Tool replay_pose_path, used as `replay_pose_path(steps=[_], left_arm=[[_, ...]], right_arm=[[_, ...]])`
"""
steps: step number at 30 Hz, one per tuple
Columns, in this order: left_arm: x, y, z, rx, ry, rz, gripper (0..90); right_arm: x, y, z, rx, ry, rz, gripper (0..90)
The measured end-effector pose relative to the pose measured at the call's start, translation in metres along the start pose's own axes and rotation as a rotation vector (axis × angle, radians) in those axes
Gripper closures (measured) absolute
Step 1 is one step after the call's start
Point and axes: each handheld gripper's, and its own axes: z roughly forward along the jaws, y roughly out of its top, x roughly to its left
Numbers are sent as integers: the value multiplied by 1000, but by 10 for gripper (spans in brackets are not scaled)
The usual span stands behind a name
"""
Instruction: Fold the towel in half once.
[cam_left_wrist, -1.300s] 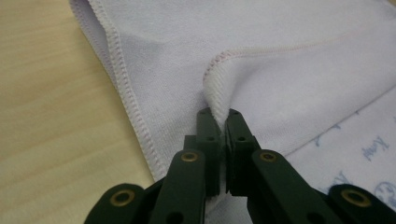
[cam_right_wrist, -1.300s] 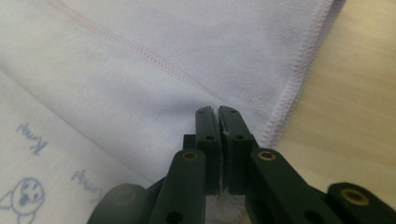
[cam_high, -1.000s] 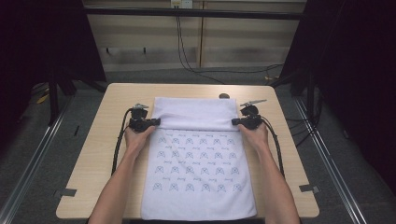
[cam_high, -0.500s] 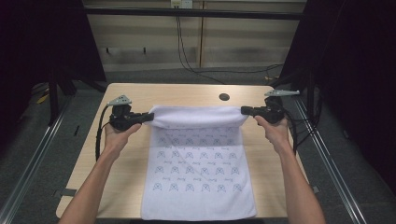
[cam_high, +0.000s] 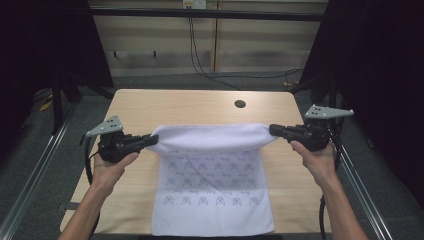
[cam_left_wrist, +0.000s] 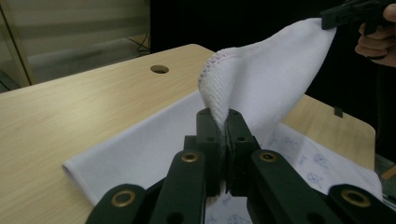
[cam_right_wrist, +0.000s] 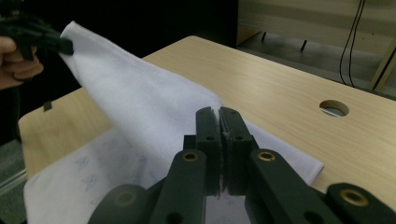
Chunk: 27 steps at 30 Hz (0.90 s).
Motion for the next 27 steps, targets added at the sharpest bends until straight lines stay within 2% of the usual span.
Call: replay_pose_path(steps=[2,3,4,6,7,8,9,10,11,12,13,14,15,16,17,18,21,22,23,24,26,27], left_arm=[[-3,0,-4,4,-2,9,870],[-8,-4,-7,14,-4,8,870],[-17,-16,-9,44,-26,8,869],[-26,-36,-10,96,-28,23,867],[-28,-43,-10,104,-31,16,866],[-28,-54,-9,113,-30,4,862],[-28,-66,-5,137,-32,-18,854],[-25,-79,1,184,-44,-17,854],[-23,-94,8,230,-29,-21,854],[-22,-102,11,256,-43,-39,854],[-23,-109,15,292,-60,-42,855],[-23,-109,15,292,-60,-42,855],[-27,-114,15,325,-75,-19,855],[-29,-117,13,329,-94,-21,849],[-34,-121,5,312,-144,-13,834],[-37,-123,1,313,-159,-8,817],[-47,-134,-12,332,-241,9,756],[-47,-134,-12,332,-241,9,734],[-49,-136,-16,338,-253,6,733],[-48,-139,-21,346,-283,6,729],[-46,-141,-28,322,-285,-17,691],[-44,-140,-32,297,-275,-22,669]], right_arm=[[15,-2,-7,10,18,-24,869],[15,-2,-7,10,18,-24,869],[28,-15,-12,29,33,-32,869],[36,-32,-13,59,38,-36,869],[37,-46,-12,77,58,-9,869],[38,-56,-10,100,58,3,869],[38,-69,-6,139,44,-7,868],[37,-83,-2,175,64,16,868],[35,-98,4,211,83,51,868],[35,-114,12,267,80,46,868],[35,-123,15,293,92,55,868],[35,-123,15,293,92,55,868],[36,-131,17,323,100,61,866],[37,-138,17,346,108,62,861],[41,-142,11,340,147,60,845],[44,-144,7,337,167,61,824],[55,-154,-4,362,221,56,773],[55,-154,-4,362,221,56,773],[64,-161,-12,383,251,72,763],[68,-163,-16,386,277,88,761],[76,-163,-22,391,288,74,716],[77,-163,-25,389,272,70,708]])
